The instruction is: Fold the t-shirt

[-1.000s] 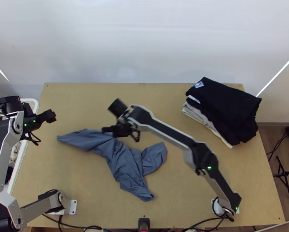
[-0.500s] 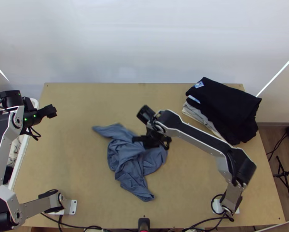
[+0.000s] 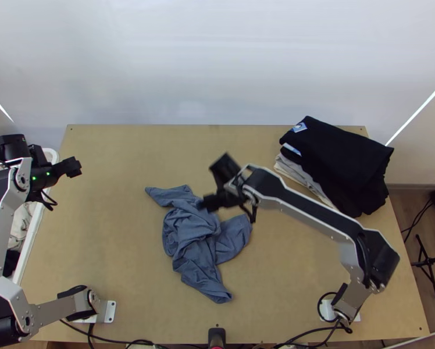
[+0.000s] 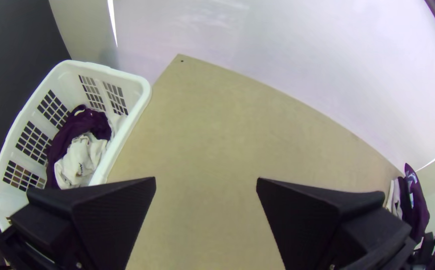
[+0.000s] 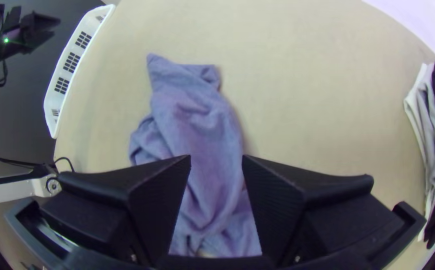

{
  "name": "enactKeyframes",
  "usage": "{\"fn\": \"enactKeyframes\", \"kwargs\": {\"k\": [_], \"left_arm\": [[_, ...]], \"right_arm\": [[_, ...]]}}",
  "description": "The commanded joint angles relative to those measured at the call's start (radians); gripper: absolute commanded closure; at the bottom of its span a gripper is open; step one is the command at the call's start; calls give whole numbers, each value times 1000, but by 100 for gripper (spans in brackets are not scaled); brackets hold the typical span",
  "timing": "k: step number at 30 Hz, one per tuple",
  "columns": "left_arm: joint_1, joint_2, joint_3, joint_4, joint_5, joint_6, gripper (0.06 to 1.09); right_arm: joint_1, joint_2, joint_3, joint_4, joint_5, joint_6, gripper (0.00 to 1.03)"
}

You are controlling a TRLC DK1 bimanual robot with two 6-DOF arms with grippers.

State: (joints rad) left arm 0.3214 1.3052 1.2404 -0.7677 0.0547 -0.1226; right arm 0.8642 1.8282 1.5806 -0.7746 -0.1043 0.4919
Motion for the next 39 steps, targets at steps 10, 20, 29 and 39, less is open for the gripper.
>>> {"fn": "enactKeyframes", "kwargs": {"k": [10,20,29,39], "left_arm": [[19,23,30,-4,-1,14,11],[15,60,59,-4,-1,-6,11],[11,75,74,-5,-1,-20,11],[22,75,76,-5,-3,-20,11]], "right_arm": [[-140,391,343,61,-224,-12,46],[-108,454,420,-25,-267,45,46],[-90,470,401,-81,-276,37,46],[-70,467,358,-83,-276,36,46]]}}
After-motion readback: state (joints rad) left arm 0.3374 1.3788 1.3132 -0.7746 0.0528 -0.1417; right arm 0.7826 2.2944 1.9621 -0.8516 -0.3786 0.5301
